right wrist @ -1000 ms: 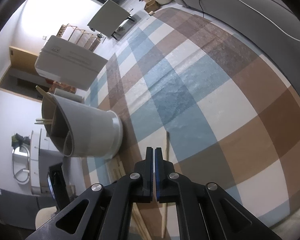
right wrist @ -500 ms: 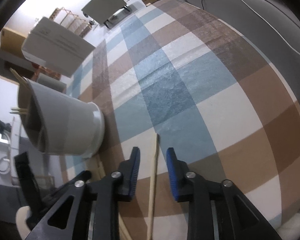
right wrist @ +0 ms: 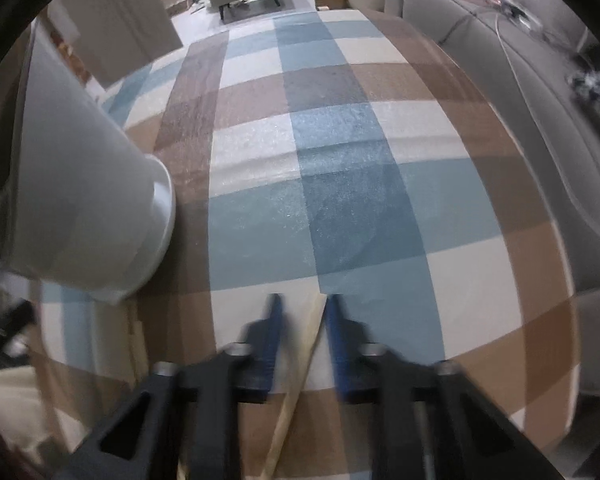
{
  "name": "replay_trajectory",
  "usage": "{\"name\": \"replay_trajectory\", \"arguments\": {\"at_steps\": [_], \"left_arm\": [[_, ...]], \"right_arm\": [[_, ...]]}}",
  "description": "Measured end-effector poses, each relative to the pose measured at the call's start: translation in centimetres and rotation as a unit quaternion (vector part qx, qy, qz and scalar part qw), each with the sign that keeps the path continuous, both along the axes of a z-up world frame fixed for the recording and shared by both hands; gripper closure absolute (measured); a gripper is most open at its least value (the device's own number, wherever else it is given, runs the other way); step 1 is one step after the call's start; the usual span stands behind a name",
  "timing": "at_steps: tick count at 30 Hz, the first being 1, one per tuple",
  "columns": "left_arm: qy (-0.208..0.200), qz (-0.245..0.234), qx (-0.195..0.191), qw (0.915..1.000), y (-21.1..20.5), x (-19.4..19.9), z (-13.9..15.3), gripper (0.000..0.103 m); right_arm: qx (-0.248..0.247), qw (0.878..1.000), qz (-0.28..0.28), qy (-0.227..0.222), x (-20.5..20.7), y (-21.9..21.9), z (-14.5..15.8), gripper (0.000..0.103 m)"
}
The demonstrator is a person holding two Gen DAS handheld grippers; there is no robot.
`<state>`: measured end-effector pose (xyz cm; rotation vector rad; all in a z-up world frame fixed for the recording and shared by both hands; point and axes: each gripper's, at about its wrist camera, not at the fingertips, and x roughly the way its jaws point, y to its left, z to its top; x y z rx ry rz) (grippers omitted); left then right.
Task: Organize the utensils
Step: 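Lift the chopstick in the right gripper and drop it into the holder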
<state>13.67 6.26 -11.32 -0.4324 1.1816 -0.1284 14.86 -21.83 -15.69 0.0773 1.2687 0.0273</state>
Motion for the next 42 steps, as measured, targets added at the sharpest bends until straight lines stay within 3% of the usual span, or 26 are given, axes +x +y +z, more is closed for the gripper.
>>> {"name": "replay_trajectory", "arguments": {"at_steps": [5, 12, 18, 27, 33, 35, 42], "left_arm": [[-0.018, 0.009, -0.012, 0.9997, -0.5, -1.4, 1.7, 0.101], [-0.040, -0.010, 0.006, 0.9991, -3.1, -2.0, 3.8, 0.101], [-0.059, -0.029, 0.026, 0.9975, -4.1, -3.1, 5.5, 0.101], [-0.073, -0.058, 0.047, 0.9945, -5.9, -4.8, 7.3, 0.102], [-0.093, -0.063, 0.060, 0.9918, -6.4, -5.5, 9.2, 0.102], [-0.100, -0.067, 0.065, 0.9906, -6.6, -5.6, 9.7, 0.102], [-0.106, -0.071, 0.074, 0.9891, -6.5, -5.9, 10.1, 0.102]], "right_arm": [[0.006, 1.000, 0.006, -0.018, -0.2, 0.4, 0.3, 0.098], [0.098, 0.991, -0.047, -0.073, -1.5, -1.7, 3.3, 0.098], [0.163, 0.977, -0.051, -0.130, -3.8, -1.9, 6.5, 0.098], [0.177, 0.967, -0.034, -0.180, -7.6, -2.5, 9.1, 0.098], [0.197, 0.954, -0.026, -0.223, -9.0, -3.1, 11.7, 0.099], [0.197, 0.952, -0.015, -0.234, -9.2, -2.8, 12.5, 0.103], [0.201, 0.956, 0.001, -0.213, -8.9, -2.1, 11.4, 0.103]]}}
